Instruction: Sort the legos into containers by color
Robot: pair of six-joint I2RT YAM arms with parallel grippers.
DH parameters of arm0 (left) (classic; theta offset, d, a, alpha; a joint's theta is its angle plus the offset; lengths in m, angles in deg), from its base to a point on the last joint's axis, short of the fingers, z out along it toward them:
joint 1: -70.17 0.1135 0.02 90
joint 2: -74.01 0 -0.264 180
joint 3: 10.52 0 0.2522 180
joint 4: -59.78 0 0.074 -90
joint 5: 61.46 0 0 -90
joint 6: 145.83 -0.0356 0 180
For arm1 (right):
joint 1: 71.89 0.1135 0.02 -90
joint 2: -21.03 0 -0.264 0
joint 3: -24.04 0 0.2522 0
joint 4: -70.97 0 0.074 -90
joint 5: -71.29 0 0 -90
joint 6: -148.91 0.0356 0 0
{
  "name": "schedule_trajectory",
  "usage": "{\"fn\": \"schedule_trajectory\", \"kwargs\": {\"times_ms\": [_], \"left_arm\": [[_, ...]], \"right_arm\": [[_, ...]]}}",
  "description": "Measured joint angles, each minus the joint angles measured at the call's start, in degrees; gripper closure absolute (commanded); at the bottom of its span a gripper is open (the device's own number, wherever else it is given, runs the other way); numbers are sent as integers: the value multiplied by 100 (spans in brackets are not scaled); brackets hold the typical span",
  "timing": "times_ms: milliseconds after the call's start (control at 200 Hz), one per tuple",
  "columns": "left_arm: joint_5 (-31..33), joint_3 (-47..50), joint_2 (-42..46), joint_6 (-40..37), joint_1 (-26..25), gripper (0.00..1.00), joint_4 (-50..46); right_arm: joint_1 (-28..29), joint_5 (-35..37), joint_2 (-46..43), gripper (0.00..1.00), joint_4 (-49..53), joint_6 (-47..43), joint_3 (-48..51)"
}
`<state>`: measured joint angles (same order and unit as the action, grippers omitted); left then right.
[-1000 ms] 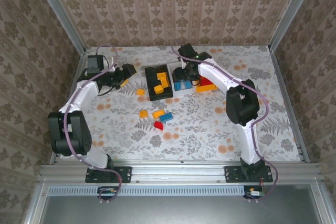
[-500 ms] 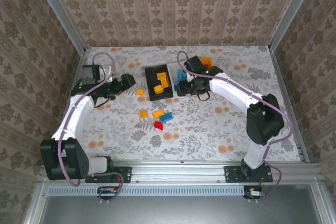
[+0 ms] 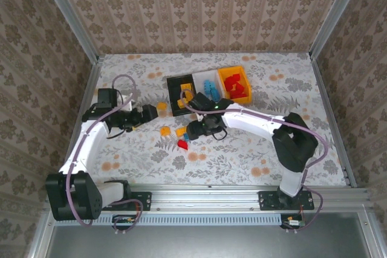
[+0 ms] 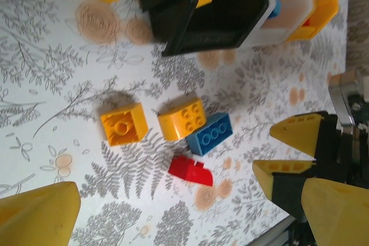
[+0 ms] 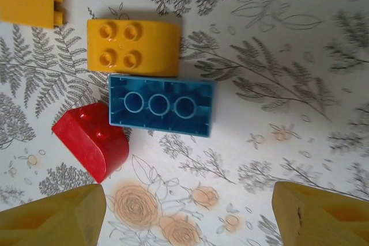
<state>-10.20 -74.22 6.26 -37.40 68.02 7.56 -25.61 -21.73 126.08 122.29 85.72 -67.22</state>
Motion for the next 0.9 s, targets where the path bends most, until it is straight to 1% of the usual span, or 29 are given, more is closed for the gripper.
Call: {"fn": "schedule_trajectory", "kwargs": {"times_ms": [125,265,580,900], "left_arm": [[44,227,0,-210,0,0,-122],[63,267,0,-310,0,0,-186],[61,267,-24,-374,0,0,-186],[37,267,-55,-378,0,0,-181]], "right_arm": [[151,92,382,22,39,7,-304],[162,127,601,21,83,7,-527],[162,129,1008,21,192,4,-957],[199,186,1340,21,334,-2,-1169]]}}
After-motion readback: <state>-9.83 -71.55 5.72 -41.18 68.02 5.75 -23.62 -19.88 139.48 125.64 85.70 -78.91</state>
